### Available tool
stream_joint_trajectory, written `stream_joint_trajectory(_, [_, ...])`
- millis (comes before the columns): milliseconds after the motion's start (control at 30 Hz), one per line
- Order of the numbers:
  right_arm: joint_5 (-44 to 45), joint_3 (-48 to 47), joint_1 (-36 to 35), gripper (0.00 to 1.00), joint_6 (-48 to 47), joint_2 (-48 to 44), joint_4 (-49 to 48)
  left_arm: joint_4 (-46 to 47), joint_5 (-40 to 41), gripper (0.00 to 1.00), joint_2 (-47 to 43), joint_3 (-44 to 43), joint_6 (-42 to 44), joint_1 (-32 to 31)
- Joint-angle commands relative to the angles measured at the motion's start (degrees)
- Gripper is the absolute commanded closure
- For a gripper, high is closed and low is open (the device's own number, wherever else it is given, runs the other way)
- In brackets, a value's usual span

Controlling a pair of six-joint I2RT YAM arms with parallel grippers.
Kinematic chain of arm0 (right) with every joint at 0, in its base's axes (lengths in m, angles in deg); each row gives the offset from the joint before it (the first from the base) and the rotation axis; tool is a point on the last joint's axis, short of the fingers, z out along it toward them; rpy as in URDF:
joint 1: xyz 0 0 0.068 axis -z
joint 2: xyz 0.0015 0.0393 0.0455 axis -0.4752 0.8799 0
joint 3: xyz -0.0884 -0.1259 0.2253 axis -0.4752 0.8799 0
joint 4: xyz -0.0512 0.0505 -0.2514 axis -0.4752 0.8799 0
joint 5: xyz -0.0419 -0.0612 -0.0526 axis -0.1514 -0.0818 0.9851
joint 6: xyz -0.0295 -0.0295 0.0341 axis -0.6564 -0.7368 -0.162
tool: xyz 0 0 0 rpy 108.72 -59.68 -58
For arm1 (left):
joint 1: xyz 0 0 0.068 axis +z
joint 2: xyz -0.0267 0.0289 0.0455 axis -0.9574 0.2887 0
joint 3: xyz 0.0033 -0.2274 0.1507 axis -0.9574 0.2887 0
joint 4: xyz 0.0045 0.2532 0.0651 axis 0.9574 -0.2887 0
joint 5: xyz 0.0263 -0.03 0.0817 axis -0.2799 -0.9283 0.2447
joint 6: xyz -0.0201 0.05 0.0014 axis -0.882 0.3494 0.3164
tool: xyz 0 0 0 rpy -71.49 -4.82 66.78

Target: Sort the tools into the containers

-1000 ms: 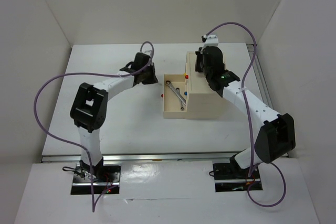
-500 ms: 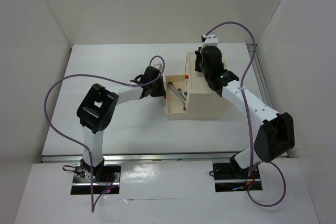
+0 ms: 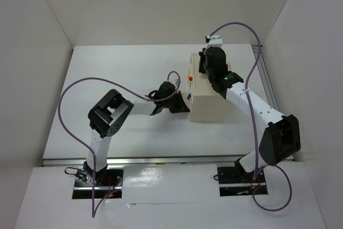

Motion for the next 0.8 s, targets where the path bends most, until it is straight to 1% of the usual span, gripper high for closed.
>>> stream_joint_trajectory(0, [-0.1,4.8,-0.5,1.00,0.1,5.7,18.1,8.8,-7.8,1.00,1.2,1.1,-5.3,-3.9])
stream_joint_trajectory(33, [-0.1,4.8,-0.5,1.00,0.1,5.7,18.1,7.3,-7.7,1.00,-0.3,1.1,-5.3,-3.9])
stream_joint_trajectory(67, [-0.1,4.8,-0.5,1.00,0.1,5.7,18.1,4.8,-2.5,0.95,-3.9,2.9,-4.3,-3.3])
stream_joint_trajectory(100, [-0.1,4.8,-0.5,0.93,0.1,5.7,18.1,-3.1,1.4,0.88,-6.1,3.5,-3.8,-3.2])
stream_joint_trajectory(133, [-0.9,4.8,-0.5,0.87,0.1,5.7,18.1,-7.4,10.3,0.74,-8.7,4.0,-3.1,-2.6])
stream_joint_trajectory(167, [-2.3,4.8,-0.5,0.76,0.1,4.8,17.3,-11.8,14.9,0.64,-11.2,4.7,-2.3,-2.6])
stream_joint_trajectory(200, [-3.4,4.8,-1.1,0.63,0.1,3.8,17.2,-15.9,19.5,0.53,-13.9,4.7,-1.7,-1.9])
stream_joint_trajectory(233, [-5.9,4.8,-1.2,0.46,0.1,3.2,15.9,-23.5,23.9,0.45,-19.6,5.6,-1.0,-1.1])
stream_joint_trajectory(267, [-6.5,4.8,-1.2,0.31,0.1,1.8,15.3,-26.6,31.4,0.38,-22.7,6.7,-1.0,0.2])
stream_joint_trajectory(300, [-6.5,4.8,-1.7,0.00,0.1,1.1,15.3,-29.3,34.4,0.32,-25.8,7.5,0.8,0.9])
stream_joint_trajectory(333, [-6.5,4.3,-1.7,0.00,0.1,0.5,15.3,-31.8,36.8,0.29,-29.0,8.0,1.7,1.6])
stream_joint_trajectory(367, [-6.5,3.0,-2.4,0.00,0.1,-0.7,15.3,-35.6,38.9,0.23,-35.0,8.5,3.1,3.7])
stream_joint_trajectory(400, [-6.5,2.0,-2.4,0.00,0.1,-0.7,16.3,-37.8,39.5,0.21,-37.9,8.5,4.4,4.7])
stream_joint_trajectory(433, [-5.6,1.0,-2.9,0.00,0.7,-1.5,17.0,-39.3,39.5,0.15,-40.6,8.5,8.2,5.9])
stream_joint_trajectory(467, [-3.9,-0.3,-2.9,0.00,0.8,-1.6,19.3,-40.3,37.5,0.02,-43.3,8.5,10.7,7.2])
stream_joint_trajectory(500, [-3.0,-3.3,-3.6,0.00,0.8,-2.3,20.4,-43.3,36.1,0.00,-47.6,7.5,12.8,10.1])
stream_joint_trajectory(533, [-2.0,-4.7,-4.5,0.00,0.8,-3.0,21.4,-44.8,34.9,0.00,-49.4,6.7,17.1,11.7])
stream_joint_trajectory(600, [1.2,-9.2,-5.2,0.00,2.1,-3.7,25.5,-49.0,33.0,0.00,-53.7,3.5,19.8,16.1])
stream_joint_trajectory(633, [2.4,-10.5,-6.1,0.00,2.1,-3.8,26.7,-51.0,32.1,0.00,-55.3,2.8,22.8,17.3])
stream_joint_trajectory(700, [6.1,-12.8,-6.8,0.00,2.9,-5.2,30.0,-53.8,30.0,0.00,-58.1,-0.3,24.0,19.9])
stream_joint_trajectory(767, [8.3,-16.8,-6.8,0.00,2.9,-6.3,32.6,-56.8,27.6,0.00,-61.1,-2.6,27.0,23.0])
